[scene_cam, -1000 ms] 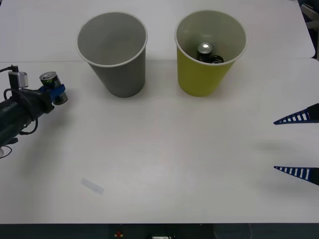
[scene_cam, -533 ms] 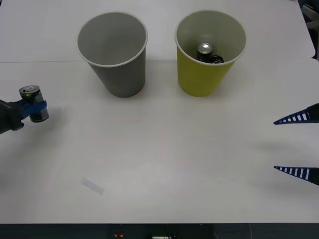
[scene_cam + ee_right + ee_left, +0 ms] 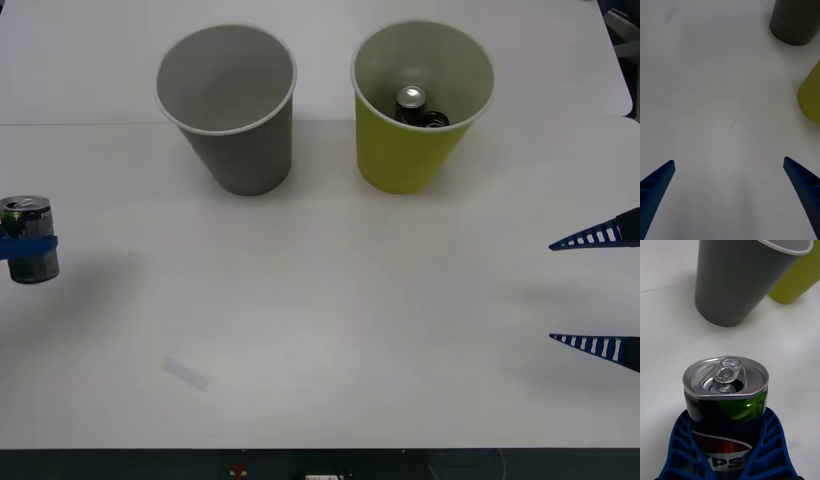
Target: Put the can into the green bin and the plastic bottle into the gray bin
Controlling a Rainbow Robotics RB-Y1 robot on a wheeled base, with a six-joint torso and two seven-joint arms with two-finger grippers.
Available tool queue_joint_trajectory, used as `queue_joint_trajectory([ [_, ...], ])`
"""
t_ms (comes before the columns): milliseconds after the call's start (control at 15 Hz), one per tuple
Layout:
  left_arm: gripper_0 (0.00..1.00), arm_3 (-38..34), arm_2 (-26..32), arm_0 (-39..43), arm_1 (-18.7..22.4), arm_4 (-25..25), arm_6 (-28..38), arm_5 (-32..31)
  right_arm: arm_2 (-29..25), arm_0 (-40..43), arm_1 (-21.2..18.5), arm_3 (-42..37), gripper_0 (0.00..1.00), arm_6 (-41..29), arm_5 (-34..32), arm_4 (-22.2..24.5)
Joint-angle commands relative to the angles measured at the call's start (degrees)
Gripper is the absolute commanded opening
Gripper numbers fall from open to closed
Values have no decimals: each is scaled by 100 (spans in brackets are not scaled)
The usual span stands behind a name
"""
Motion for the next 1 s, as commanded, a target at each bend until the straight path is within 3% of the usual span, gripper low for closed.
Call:
queue_joint_trajectory([
  [67,0,-60,255,-251,0,52,17,-535,0,0,0,0,100,0,0,0],
  [533,0,-411,-115,-937,0,166,-132,-535,0,0,0,0,100,0,0,0],
  [800,0,-429,-756,-1860,-18,69,9,-535,0,0,0,0,100,0,0,0],
  [1000,0,-429,-1248,-2633,-229,-282,140,-535,0,0,0,0,100,0,0,0],
])
